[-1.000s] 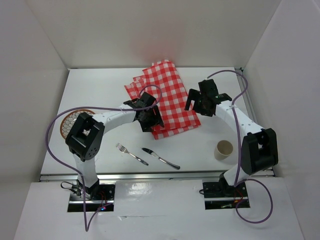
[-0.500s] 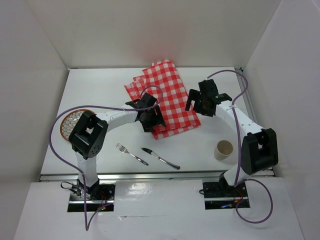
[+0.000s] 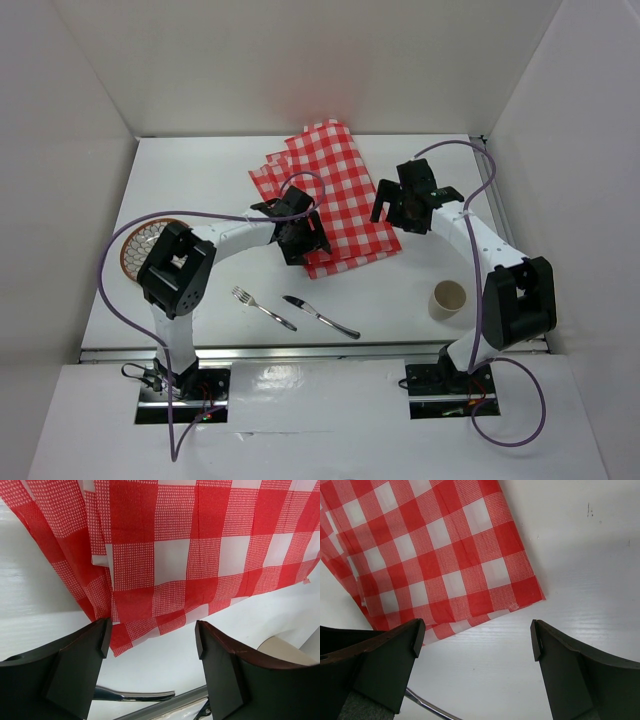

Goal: Set the dinner table for one person

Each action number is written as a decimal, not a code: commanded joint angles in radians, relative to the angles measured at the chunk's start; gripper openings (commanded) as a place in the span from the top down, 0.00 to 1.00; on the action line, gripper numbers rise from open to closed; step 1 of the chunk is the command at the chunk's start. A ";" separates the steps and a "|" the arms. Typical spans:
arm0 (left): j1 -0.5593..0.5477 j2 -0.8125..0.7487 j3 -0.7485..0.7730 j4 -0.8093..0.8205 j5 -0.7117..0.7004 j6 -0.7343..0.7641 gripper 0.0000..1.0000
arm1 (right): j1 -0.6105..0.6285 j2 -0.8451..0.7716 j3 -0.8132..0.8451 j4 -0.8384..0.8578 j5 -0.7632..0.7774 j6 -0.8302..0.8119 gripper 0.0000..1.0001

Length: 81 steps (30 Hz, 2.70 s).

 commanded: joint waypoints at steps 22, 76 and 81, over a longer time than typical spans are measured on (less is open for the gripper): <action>0.003 0.079 0.098 -0.009 0.007 0.013 0.08 | -0.001 -0.019 0.030 -0.047 0.023 -0.012 0.00; 0.031 0.093 0.179 -0.011 -0.006 0.034 0.85 | 0.009 -0.244 -0.378 0.213 -0.271 0.144 0.00; 0.040 0.093 0.313 -0.072 -0.006 0.065 1.00 | 0.187 -0.269 -0.475 0.415 -0.229 0.333 0.00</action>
